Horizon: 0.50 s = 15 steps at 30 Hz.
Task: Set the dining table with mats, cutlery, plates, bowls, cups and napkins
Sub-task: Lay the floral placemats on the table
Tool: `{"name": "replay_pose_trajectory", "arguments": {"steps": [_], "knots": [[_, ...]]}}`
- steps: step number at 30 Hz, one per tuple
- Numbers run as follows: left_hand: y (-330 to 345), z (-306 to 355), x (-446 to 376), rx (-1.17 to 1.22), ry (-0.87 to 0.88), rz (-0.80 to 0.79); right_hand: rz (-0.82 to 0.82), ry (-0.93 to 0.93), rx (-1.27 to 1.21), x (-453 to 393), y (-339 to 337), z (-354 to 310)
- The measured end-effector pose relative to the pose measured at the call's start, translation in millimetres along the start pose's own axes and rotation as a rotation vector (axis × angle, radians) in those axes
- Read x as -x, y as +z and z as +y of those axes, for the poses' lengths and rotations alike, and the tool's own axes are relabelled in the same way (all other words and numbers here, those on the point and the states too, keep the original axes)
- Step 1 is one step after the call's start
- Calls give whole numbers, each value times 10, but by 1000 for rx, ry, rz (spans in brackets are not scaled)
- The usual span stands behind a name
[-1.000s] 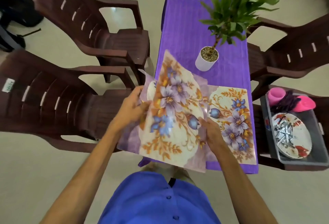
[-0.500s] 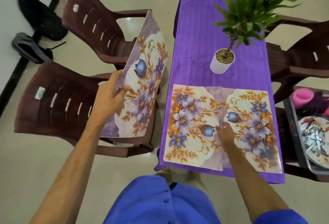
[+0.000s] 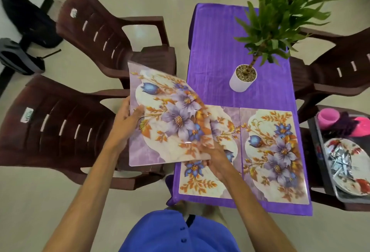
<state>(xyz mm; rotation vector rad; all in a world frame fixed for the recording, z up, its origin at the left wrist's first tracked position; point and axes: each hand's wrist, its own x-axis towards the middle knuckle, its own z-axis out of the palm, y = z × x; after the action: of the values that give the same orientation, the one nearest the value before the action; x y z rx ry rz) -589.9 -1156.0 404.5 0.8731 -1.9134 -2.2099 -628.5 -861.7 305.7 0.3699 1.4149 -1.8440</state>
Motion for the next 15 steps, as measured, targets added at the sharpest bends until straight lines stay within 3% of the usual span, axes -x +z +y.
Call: {"name": "replay_pose_trajectory", "arguments": {"steps": [2, 7, 15], "knots": [[-3, -23, -141, -44, -24, 10, 41, -81, -31, -167, 40, -234], [-40, -135, -356, -16, -27, 275, 116, -232, -43, -903, 142, -1228], [-340, -477, -272, -44, -133, 306, 49, -447, -67, -2001, 466, -2682]]}}
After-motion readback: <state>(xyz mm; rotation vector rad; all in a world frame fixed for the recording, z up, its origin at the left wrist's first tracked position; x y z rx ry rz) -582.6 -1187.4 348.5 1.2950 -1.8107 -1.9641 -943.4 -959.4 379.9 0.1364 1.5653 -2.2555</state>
